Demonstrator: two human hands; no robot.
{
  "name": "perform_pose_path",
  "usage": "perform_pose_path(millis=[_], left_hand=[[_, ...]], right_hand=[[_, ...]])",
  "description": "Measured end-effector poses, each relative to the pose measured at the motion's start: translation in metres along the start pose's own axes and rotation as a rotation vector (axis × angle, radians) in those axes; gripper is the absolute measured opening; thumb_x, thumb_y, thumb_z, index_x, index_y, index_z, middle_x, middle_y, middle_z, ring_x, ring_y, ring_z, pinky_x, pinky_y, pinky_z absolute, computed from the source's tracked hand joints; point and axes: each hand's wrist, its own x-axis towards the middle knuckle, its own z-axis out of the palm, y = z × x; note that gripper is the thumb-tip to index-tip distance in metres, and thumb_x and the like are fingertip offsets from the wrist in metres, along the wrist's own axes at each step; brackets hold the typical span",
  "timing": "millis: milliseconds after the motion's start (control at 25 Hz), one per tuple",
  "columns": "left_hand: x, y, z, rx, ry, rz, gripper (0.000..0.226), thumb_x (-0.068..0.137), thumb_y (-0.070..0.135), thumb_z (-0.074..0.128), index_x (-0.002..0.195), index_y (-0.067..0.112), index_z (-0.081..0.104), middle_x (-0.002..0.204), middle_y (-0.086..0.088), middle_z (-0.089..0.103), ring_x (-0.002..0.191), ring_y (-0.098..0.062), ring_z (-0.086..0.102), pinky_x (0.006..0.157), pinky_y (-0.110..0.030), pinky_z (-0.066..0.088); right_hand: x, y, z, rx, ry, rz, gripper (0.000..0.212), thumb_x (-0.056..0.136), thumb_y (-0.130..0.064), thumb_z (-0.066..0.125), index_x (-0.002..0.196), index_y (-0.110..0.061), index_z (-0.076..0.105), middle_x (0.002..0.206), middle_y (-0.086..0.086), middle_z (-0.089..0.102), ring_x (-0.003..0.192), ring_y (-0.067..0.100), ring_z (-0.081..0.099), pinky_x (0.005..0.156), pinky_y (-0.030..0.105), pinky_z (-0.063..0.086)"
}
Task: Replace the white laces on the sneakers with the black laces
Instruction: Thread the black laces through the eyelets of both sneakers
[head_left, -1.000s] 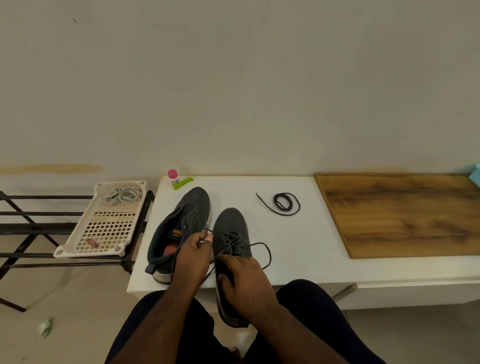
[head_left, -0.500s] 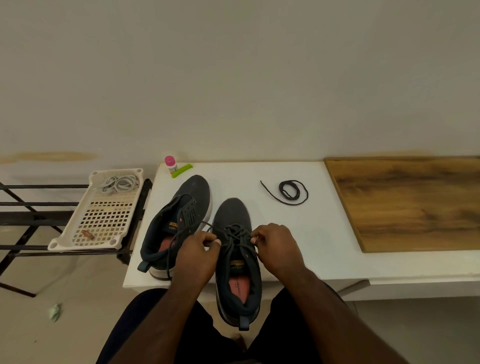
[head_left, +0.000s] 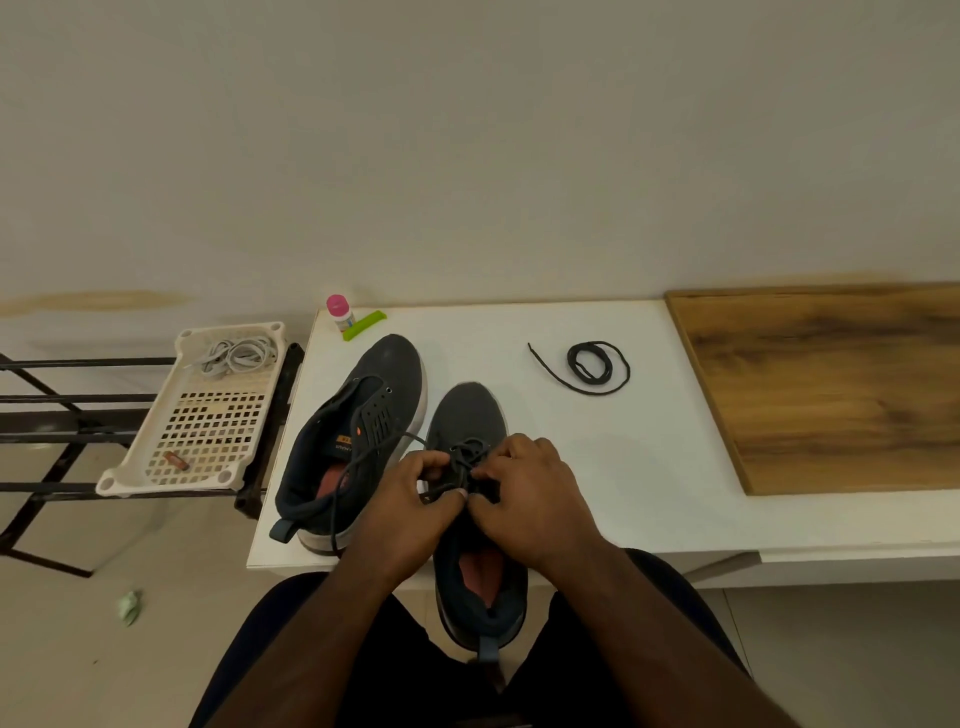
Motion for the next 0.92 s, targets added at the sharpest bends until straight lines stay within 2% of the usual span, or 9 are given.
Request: perform_pose_path(millis=[160, 320, 440, 520, 600, 680, 760, 840, 920], left_hand=[[0.0, -0.005, -0.002, 0.022, 0.007, 0.019, 0.046, 0.083, 0.021, 0.074, 0.123, 0.03, 0.055, 0.119, 0.009, 0.056, 0.11, -0.009, 0.058, 0.086, -0.018, 0.047], [-0.001, -0.004, -0.002, 0.124, 0.059, 0.057, 0.049, 0.084, 0.025, 0.071, 0.13, 0.025, 0.053, 0.127, 0.006, 0.051, 0.114, -0.006, 0.049, 0.088, -0.017, 0.039], [-0.002, -0.005, -0.002, 0.168, 0.065, 0.048, 0.051, 0.084, 0.032, 0.069, 0.132, 0.027, 0.051, 0.131, 0.005, 0.047, 0.114, -0.006, 0.046, 0.093, -0.025, 0.038], [-0.003, -0.004, -0.003, 0.19, 0.055, 0.038, 0.052, 0.084, 0.036, 0.066, 0.133, 0.028, 0.05, 0.133, 0.004, 0.046, 0.116, -0.008, 0.046, 0.095, -0.027, 0.037], [-0.003, -0.003, -0.003, 0.181, 0.05, 0.024, 0.051, 0.085, 0.035, 0.065, 0.133, 0.028, 0.05, 0.135, 0.004, 0.047, 0.118, -0.009, 0.046, 0.095, -0.027, 0.036], [-0.004, 0.0, -0.003, 0.171, 0.051, 0.038, 0.05, 0.086, 0.033, 0.065, 0.134, 0.027, 0.05, 0.134, 0.004, 0.048, 0.114, -0.007, 0.046, 0.091, -0.024, 0.036], [-0.006, 0.003, -0.003, 0.157, 0.053, 0.064, 0.048, 0.087, 0.029, 0.065, 0.133, 0.026, 0.05, 0.13, 0.005, 0.05, 0.107, -0.004, 0.047, 0.082, -0.017, 0.036], [-0.007, 0.004, -0.003, 0.152, 0.042, 0.084, 0.049, 0.088, 0.028, 0.067, 0.134, 0.025, 0.05, 0.129, 0.005, 0.052, 0.107, -0.003, 0.047, 0.081, -0.013, 0.035], [-0.007, 0.002, -0.006, 0.158, 0.048, 0.077, 0.054, 0.088, 0.031, 0.068, 0.138, 0.023, 0.048, 0.13, 0.005, 0.054, 0.112, -0.004, 0.047, 0.09, -0.019, 0.035]], right_hand=[[-0.002, -0.01, 0.005, -0.074, 0.045, -0.005, 0.027, 0.098, -0.033, 0.047, 0.113, -0.02, 0.065, 0.115, 0.0, 0.053, 0.106, 0.019, 0.048, 0.089, 0.034, 0.047], [-0.003, -0.008, 0.005, -0.143, 0.058, 0.019, 0.021, 0.098, -0.029, 0.046, 0.114, -0.019, 0.056, 0.116, 0.001, 0.05, 0.103, 0.019, 0.046, 0.084, 0.032, 0.043], [-0.009, -0.009, 0.004, 0.04, 0.11, 0.099, 0.01, 0.095, -0.017, 0.046, 0.099, -0.023, 0.053, 0.105, -0.004, 0.05, 0.096, 0.017, 0.048, 0.078, 0.029, 0.045], [-0.008, -0.004, 0.0, 0.233, 0.189, 0.192, 0.02, 0.091, -0.008, 0.044, 0.082, -0.026, 0.047, 0.09, -0.006, 0.054, 0.083, 0.016, 0.051, 0.071, 0.031, 0.047], [-0.003, 0.006, -0.004, 0.269, 0.2, 0.171, 0.019, 0.095, -0.012, 0.048, 0.084, -0.026, 0.055, 0.09, -0.006, 0.06, 0.085, 0.013, 0.054, 0.077, 0.034, 0.051], [-0.001, 0.006, -0.008, 0.197, 0.092, 0.056, 0.013, 0.094, -0.024, 0.057, 0.103, -0.024, 0.067, 0.106, -0.006, 0.061, 0.101, 0.012, 0.051, 0.089, 0.032, 0.049], [0.002, -0.002, -0.006, 0.027, -0.028, -0.007, 0.026, 0.092, -0.033, 0.057, 0.113, -0.023, 0.068, 0.114, -0.003, 0.057, 0.107, 0.016, 0.047, 0.092, 0.033, 0.047], [0.005, -0.013, -0.002, -0.135, -0.038, -0.002, 0.024, 0.093, -0.034, 0.053, 0.106, -0.02, 0.068, 0.11, 0.0, 0.055, 0.102, 0.018, 0.047, 0.088, 0.034, 0.049], [0.008, -0.02, 0.0, -0.081, 0.003, 0.023, 0.018, 0.095, -0.028, 0.051, 0.098, -0.018, 0.066, 0.104, 0.001, 0.055, 0.096, 0.017, 0.051, 0.083, 0.03, 0.049]])
